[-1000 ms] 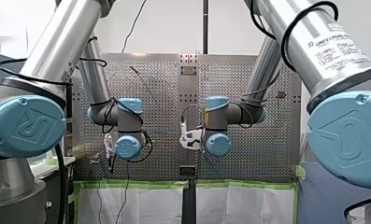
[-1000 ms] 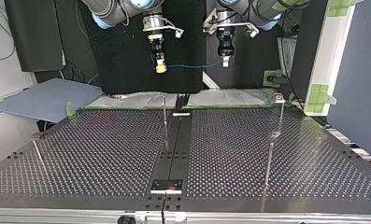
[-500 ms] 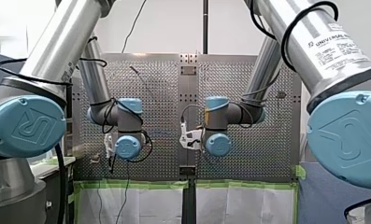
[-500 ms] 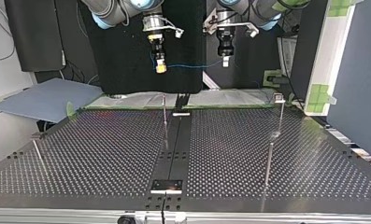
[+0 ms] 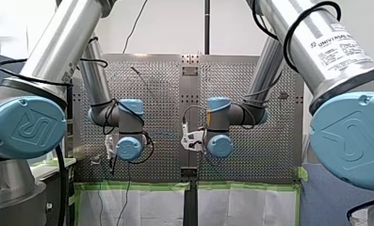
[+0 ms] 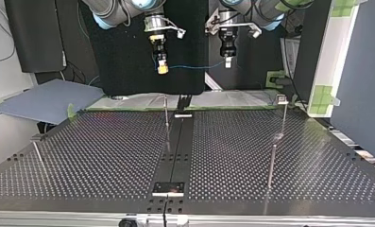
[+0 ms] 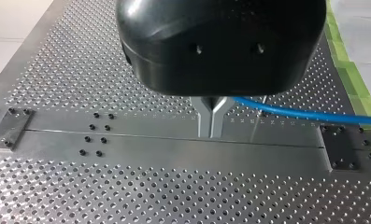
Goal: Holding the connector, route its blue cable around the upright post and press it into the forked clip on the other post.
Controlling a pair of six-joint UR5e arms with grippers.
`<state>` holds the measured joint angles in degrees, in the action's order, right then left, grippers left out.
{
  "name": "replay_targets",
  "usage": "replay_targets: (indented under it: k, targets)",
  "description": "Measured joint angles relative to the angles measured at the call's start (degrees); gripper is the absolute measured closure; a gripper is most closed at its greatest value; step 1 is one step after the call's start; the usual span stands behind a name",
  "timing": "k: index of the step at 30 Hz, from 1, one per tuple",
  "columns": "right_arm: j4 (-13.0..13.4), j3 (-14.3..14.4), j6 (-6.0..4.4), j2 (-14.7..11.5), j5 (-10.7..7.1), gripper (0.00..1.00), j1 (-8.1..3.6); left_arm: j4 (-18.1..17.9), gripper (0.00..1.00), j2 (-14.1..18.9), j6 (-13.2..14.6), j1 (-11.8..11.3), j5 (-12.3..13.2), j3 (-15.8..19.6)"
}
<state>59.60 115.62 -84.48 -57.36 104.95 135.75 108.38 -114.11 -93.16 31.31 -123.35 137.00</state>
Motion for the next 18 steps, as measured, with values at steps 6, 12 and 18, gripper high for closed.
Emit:
replay_targets:
  k: [6,12,18]
  targets:
    - [0.0,0.0,0.0,0.0,0.0,1.0,0.0,0.0,1.0,0.0,0.0,0.0,0.0,0.0]
    - [-0.03,0.01,0.01,0.0,0.0,1.0,0.0,-0.82,1.0,-0.88,0.19,-0.93,-0.73,-0.27]
    - [-0.13,0.0,0.0,0.0,-0.06,1.0,0.0,-1.83,1.0,-3.39,0.26,-1.37,-1.97,-0.33]
